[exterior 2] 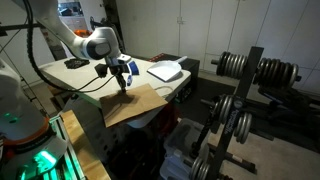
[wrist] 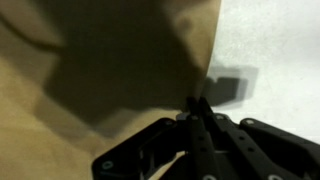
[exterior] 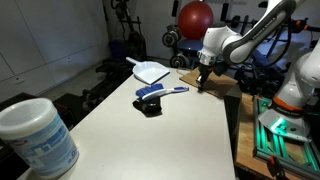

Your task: Hang the paper bag on the black object

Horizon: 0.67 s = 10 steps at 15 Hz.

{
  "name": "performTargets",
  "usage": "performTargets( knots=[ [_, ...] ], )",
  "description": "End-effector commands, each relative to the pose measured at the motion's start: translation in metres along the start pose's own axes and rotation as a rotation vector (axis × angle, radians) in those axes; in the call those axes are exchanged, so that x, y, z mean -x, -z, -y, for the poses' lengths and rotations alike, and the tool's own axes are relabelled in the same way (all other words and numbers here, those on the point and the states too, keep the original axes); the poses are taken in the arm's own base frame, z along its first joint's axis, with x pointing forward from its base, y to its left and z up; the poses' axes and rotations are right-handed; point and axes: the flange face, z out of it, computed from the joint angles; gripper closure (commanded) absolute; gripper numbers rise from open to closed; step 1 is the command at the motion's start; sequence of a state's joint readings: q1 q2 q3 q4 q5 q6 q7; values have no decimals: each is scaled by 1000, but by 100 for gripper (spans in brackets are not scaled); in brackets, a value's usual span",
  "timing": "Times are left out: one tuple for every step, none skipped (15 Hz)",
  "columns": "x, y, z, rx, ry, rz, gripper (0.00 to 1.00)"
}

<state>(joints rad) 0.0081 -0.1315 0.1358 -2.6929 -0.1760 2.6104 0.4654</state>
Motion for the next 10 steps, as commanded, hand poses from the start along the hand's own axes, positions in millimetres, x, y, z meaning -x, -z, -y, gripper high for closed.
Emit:
performTargets(
  knots=[
    [1,5,-9,31,-47,-15,99],
    [0,8,-12,35,-57,-20,98],
    [-1,10,-14,41,-65,-29,97],
    [-1,12,-16,44,-71,-32,98],
    [-2,16,-17,49,-79,-41,97],
    [-2,20,-18,55,-87,-47,98],
    [-3,26,-20,58,-130,-50,98],
    [-3,33,-22,68,-174,-62,100],
    [-4,40,-24,77,-194,-78,100],
    [-5,47,-27,94,-213,-99,100]
  ],
)
